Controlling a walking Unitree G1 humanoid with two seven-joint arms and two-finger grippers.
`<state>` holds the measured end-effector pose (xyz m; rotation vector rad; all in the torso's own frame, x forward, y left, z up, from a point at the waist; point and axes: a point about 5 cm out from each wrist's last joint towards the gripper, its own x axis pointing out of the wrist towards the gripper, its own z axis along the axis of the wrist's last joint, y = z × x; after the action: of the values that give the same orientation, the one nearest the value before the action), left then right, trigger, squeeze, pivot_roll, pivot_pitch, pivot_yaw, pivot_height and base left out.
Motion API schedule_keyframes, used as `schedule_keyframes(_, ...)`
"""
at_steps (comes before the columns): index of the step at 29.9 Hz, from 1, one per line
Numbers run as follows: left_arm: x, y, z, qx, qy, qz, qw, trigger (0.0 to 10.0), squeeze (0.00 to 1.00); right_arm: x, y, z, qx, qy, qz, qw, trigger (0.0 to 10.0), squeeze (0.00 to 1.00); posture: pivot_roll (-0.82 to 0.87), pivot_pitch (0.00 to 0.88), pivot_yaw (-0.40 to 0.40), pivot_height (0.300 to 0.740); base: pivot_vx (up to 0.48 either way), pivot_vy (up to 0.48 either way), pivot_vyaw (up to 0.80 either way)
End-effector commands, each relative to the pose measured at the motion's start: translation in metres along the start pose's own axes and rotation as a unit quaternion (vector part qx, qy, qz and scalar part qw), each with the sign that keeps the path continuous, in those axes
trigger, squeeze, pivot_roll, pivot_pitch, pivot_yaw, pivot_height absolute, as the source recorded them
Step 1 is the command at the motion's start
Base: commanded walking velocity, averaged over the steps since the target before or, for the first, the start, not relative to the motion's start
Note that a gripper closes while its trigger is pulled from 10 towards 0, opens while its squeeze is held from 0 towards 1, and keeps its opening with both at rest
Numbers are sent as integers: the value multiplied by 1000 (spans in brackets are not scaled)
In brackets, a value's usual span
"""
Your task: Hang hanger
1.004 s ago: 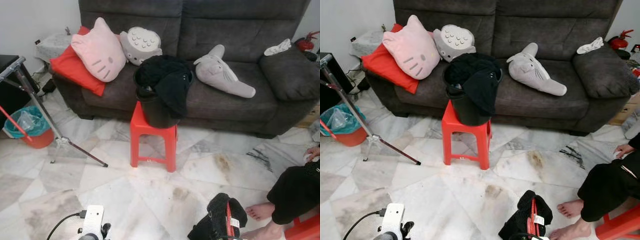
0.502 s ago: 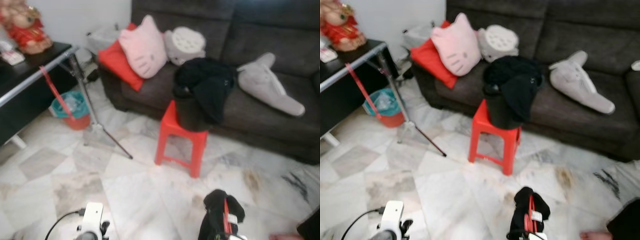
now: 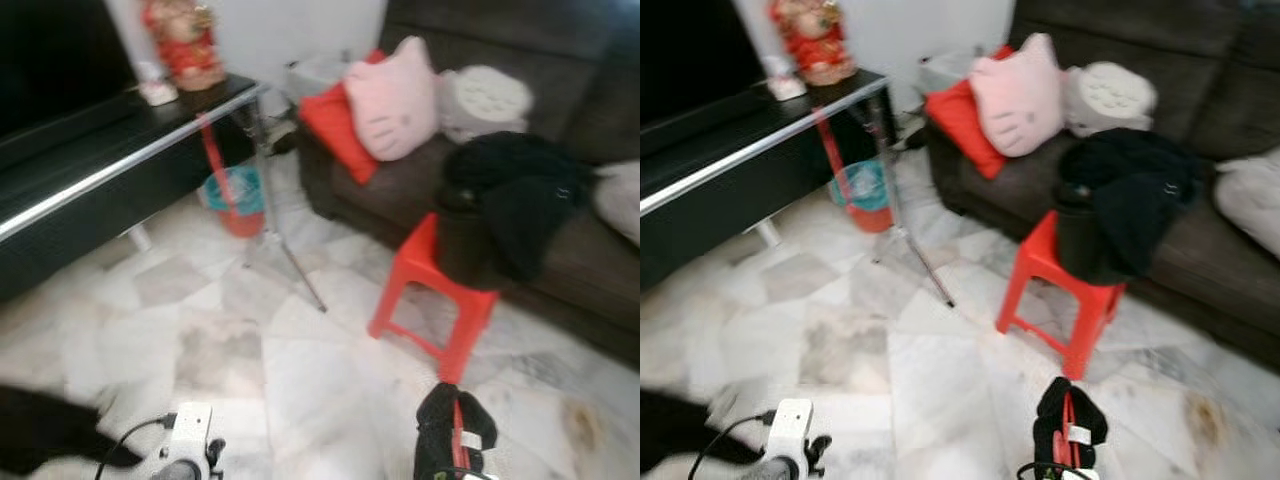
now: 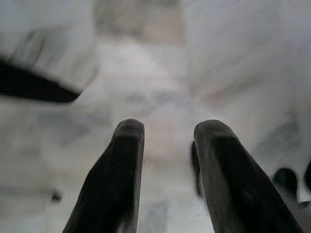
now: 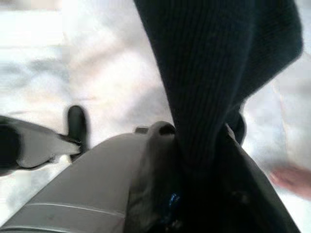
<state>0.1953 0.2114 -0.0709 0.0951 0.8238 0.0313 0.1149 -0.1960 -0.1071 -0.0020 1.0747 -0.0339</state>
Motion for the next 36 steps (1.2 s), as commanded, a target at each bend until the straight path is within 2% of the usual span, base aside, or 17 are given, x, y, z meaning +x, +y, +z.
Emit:
schedule_keyframes(1,1,-5,0,5,3,-8,1000,10000,0,0,-1,2,-1,-10,-2,1000,10000,0,-49,0,17,740,0,0,800)
schedule_keyframes(14,1,-5,0,5,3,-8,1000,10000,0,0,-1,2,-1,-10,-2,1000,10000,0,-49,0,17,740,0,0,800)
schedule_keyframes(17,1,-6,-1,4,7,-11,1000,10000,0,2,0,15,-8,-30,4,999,10000,0,-39,24,14,740,0,0,800)
schedule_keyframes(22,1,-5,3,1,-9,-6,1000,10000,0,3,0,18,-8,-36,6,999,10000,0,-44,26,14,740,0,0,766)
schedule_keyframes(24,2,-6,15,-6,-44,-12,999,10000,0,2,0,18,-5,-38,5,999,10000,0,-45,27,15,740,0,0,619)
schedule_keyframes(25,3,-5,26,-7,-76,-14,997,10000,0,2,-1,18,-5,-38,5,999,10000,0,-48,31,14,740,0,0,619)
schedule_keyframes(26,4,-5,44,-10,-124,-17,992,10000,0,2,-1,17,-6,-37,4,999,10000,0,-44,32,13,740,0,0,613)
schedule_keyframes(29,3,-4,71,-14,-189,-21,982,10000,0,2,-3,16,-7,-35,4,999,10000,0,-42,35,12,740,0,0,613)
schedule_keyframes(31,3,-3,73,-17,-196,-22,980,10000,0,2,-3,16,-7,-35,4,999,10000,0,-42,35,12,740,0,0,613)
schedule_keyframes(32,2,-4,83,-15,-220,-27,975,10000,0,2,-3,16,-7,-35,4,999,10000,0,-44,33,14,740,0,0,606)
schedule_keyframes(36,-2,-8,95,-10,-260,-36,965,10000,0,2,-3,16,-5,-35,5,999,10000,0,-45,31,16,740,0,0,602)
